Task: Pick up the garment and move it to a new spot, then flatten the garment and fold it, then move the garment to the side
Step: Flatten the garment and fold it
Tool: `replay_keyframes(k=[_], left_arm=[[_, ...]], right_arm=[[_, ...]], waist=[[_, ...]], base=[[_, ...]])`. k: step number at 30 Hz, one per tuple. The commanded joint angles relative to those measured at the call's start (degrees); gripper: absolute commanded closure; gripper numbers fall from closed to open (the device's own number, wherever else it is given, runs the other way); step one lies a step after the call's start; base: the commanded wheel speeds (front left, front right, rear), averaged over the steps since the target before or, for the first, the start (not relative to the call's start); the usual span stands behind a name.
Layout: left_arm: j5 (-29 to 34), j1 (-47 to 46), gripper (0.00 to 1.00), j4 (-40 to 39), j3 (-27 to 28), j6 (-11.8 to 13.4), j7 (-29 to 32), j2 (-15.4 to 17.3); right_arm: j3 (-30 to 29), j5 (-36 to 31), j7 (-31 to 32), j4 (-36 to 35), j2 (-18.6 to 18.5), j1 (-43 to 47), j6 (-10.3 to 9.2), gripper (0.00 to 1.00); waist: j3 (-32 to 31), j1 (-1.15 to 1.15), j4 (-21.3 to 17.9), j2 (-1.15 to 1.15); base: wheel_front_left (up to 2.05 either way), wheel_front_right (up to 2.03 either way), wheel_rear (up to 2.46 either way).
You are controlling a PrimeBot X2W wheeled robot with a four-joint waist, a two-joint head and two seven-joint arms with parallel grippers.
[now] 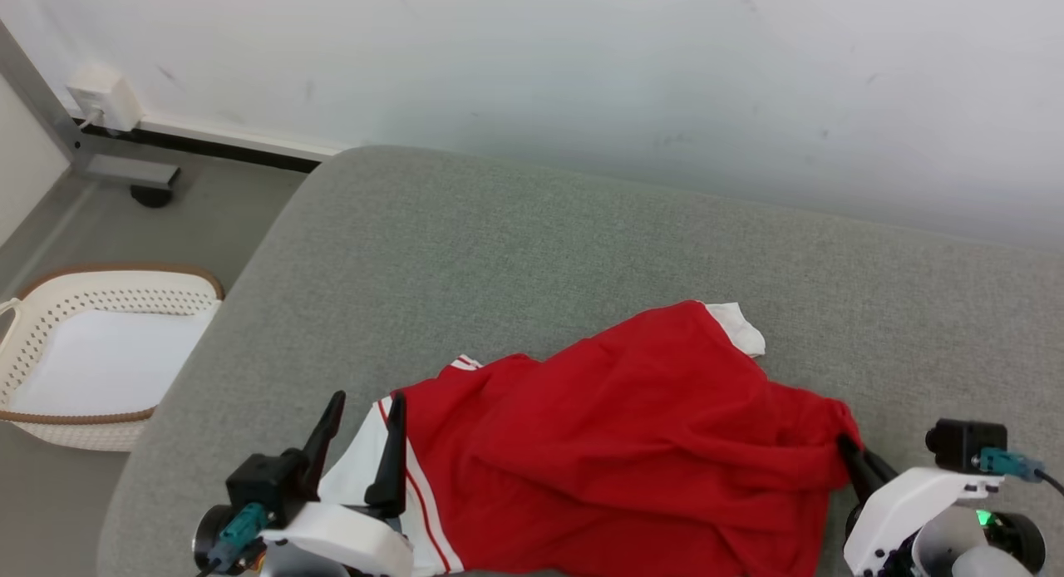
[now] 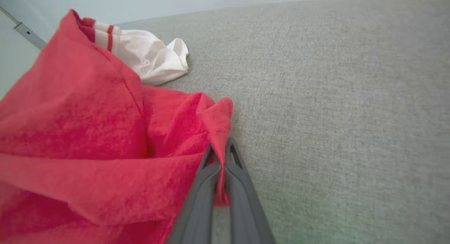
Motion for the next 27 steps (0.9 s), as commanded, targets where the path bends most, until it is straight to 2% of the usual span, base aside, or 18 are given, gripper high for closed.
replay_keyframes(k=[1,6,11,15,19,25,26,27], left_arm=[[0.23,0.24,0.0,-0.02,0.1,-0.15,-0.1,0.02],[0.33,-0.02,0.0,-0.43,-0.48,-0.37,-0.1,-0.14],[-0.45,-0.98,0.0,-1.05,-1.01,-0.5,-0.1,-0.24],[-1.73,-2.06,0.0,-1.64,-1.66,-0.42,-0.1,-0.36],[-4.32,-3.26,0.0,-2.87,-2.98,0.41,-0.1,-0.38],[-6.46,-4.88,0.0,-4.11,-4.84,1.74,-0.1,-0.38],[-6.71,-5.02,0.0,-4.19,-5.03,1.83,-0.1,-0.38],[-6.87,-5.06,0.0,-4.26,-5.13,1.95,-0.1,-0.38]], right_arm=[[0.23,0.55,-0.53,-0.91,-0.52,-1.21,-0.11,1.0],[1.94,2.83,-0.62,-6.26,-2.21,-4.44,-0.12,1.0],[3.39,2.81,2.07,-9.48,-4.78,-11.53,-0.11,1.0],[2.08,3.1,4.01,-7.46,-7.79,-18.84,-0.12,1.0],[1.28,1.04,1.98,-3.8,-10.26,-26.42,-0.12,1.0],[3.54,-2.03,-0.89,4.64,-10.96,-34.68,-0.12,1.0],[3.95,-2.32,-1.52,6.33,-10.84,-35.65,-0.12,0.6],[3.98,-2.63,-2.53,8.03,-10.58,-36.56,-0.12,0.0]], waist=[[-0.25,0.0,-0.11,0.0],[0.2,0.0,0.08,0.0],[3.05,0.0,1.63,0.0],[6.43,0.0,3.96,0.0],[10.23,0.0,6.31,0.0],[13.67,0.0,8.38,0.0],[13.91,0.0,8.45,0.0],[14.04,0.0,8.45,0.0]], base=[[0.0,0.0,0.0],[0.0,0.0,0.0],[0.0,0.0,0.0],[0.0,0.0,0.0],[0.0,0.0,0.0],[0.0,0.0,0.0],[0.0,0.0,0.0],[0.0,0.0,0.0]])
